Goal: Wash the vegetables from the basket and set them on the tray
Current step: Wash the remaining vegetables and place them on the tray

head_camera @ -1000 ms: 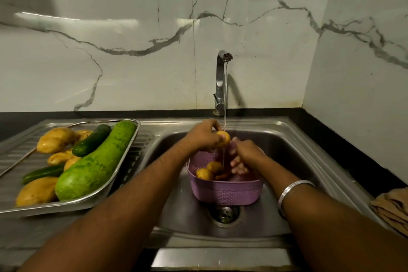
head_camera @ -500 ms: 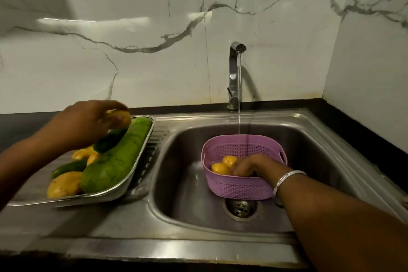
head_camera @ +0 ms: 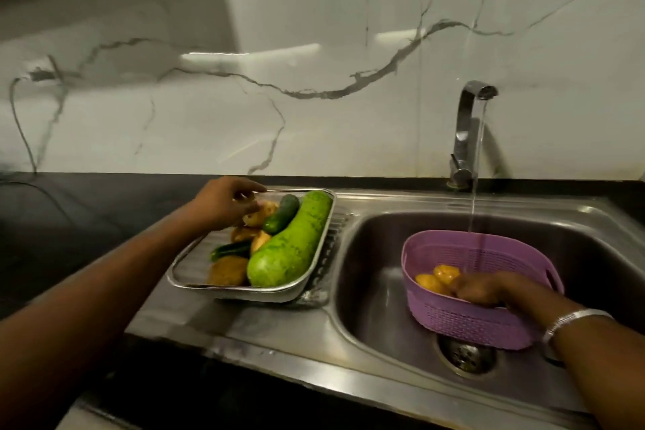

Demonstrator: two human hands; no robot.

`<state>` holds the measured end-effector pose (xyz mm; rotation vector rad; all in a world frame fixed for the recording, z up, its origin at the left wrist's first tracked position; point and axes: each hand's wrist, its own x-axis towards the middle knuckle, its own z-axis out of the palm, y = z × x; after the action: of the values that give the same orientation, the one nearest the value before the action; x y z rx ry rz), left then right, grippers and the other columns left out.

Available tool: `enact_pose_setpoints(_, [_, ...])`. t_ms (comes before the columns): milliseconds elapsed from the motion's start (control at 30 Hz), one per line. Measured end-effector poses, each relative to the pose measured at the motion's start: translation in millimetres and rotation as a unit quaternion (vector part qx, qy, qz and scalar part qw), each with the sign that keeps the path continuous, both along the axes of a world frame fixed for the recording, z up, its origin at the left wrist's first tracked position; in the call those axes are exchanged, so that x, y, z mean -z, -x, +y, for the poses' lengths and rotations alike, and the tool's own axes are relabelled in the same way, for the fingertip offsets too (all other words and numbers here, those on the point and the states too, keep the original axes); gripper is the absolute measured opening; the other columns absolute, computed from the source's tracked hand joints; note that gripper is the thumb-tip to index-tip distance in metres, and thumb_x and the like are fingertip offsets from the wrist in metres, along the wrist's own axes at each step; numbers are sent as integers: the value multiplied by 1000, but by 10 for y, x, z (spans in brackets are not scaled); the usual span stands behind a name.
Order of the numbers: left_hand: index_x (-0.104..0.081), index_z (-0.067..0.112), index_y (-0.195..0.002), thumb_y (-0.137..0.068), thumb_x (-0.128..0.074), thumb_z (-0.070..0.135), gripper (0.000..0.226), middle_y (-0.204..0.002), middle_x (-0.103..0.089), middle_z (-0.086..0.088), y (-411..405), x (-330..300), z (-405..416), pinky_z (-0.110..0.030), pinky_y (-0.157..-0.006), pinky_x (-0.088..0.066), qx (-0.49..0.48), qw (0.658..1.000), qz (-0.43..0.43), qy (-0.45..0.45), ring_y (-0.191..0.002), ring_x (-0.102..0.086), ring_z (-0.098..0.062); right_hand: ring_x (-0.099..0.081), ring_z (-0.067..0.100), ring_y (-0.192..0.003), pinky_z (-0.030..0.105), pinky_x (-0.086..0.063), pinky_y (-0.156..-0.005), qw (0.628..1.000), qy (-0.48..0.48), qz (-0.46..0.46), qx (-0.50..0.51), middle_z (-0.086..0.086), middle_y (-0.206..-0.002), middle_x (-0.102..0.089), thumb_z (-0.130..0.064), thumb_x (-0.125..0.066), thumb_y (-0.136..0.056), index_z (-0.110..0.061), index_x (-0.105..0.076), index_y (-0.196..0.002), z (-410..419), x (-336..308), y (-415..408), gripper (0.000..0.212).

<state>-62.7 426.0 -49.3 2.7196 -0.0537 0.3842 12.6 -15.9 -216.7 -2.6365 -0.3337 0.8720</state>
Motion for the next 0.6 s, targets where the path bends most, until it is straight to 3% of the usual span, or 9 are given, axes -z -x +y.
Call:
enact_pose_setpoints(100, [-76,26,-114,-92,-72,28,22,-104,-74,1,-42,-89,22,-30,-82,-51,6,999,2,-41,-94,-66,-13,1,20,-157,48,-2,-127,1000,9,-5,-27,-4,-170,8,-116,-16,-16,-25,3,-162,19,-50,-26,173])
enact_pose_setpoints(167, [-75,24,-115,-93,-71,28,23,-98,-73,3,-73,-143,-16,-33,-84,-54,1,999,-53,1,-87,-65,-9,0,20,-157,47,-2,-127,1000,9,-5,-28,-4,-170,6,-115,-17,-14,-24,2,-162,27,-95,8,175])
enact_pose_setpoints(233, [-74,24,-115,-93,-71,30,23,-92,-73,7,-82,-210,-145,-32,-82,-54,6,993,-114,40,-82,-66,-5,-6,22,-157,45,-7,-127,1000,9,-9,-29,-3,-169,-3,-114,-24,-29,-21,-7,-163,45,-163,60,164])
enact_pose_setpoints(267, [-74,24,-115,-93,-71,31,23,-91,-73,7,-85,-236,-239,-32,-81,-55,18,991,-124,54,-81,-67,-6,-14,24,-156,42,-14,-126,1000,9,-11,-18,-1,-168,-13,-107,-33,-53,-17,-16,-162,61,-189,75,142])
enact_pose_setpoints(300, [-73,25,-115,-92,-71,32,24,-92,-73,6,-89,-254,-359,-33,-81,-57,35,990,-121,69,-81,-69,-7,-26,26,-153,39,-25,-122,1000,1,-10,9,2,-164,-26,-87,-44,-80,-13,-30,-158,56,-218,78,109])
enact_pose_setpoints(333, [-73,26,-116,-92,-71,33,25,-93,-73,6,-83,-267,-501,-33,-81,-58,53,989,-111,87,-81,-70,-8,-43,26,-143,35,-39,-111,999,-12,-18,42,4,-154,-44,-62,-54,-94,-10,-48,-147,38,-231,57,74])
enact_pose_setpoints(400, [-72,28,-116,-90,-72,35,27,-94,-73,7,-80,-275,-834,-34,-80,-59,81,985,-104,115,-82,-69,-7,-65,23,-102,30,-49,-78,993,-39,-43,107,8,-117,-67,-36,-64,-96,-13,-69,-109,-32,-201,-11,27])
enact_pose_setpoints(500, [-73,26,-117,-90,-72,32,27,-95,-74,6,-87,-253,-1417,-31,-76,-60,127,973,-100,164,-82,-71,-10,-61,22,-57,30,-49,-56,962,-147,-62,222,15,-71,-68,-33,-56,-101,-5,-71,-90,-74,-203,49,34])
enact_pose_setpoints(600, [-73,22,-112,-93,-69,24,20,-90,-74,2,-185,-123,-2046,-26,-69,-59,156,956,-74,237,-76,-73,-16,-55,23,-41,21,-40,-42,908,-249,-69,330,21,-62,-66,-43,-38,-107,1,-68,-91,-100,-347,194,55])
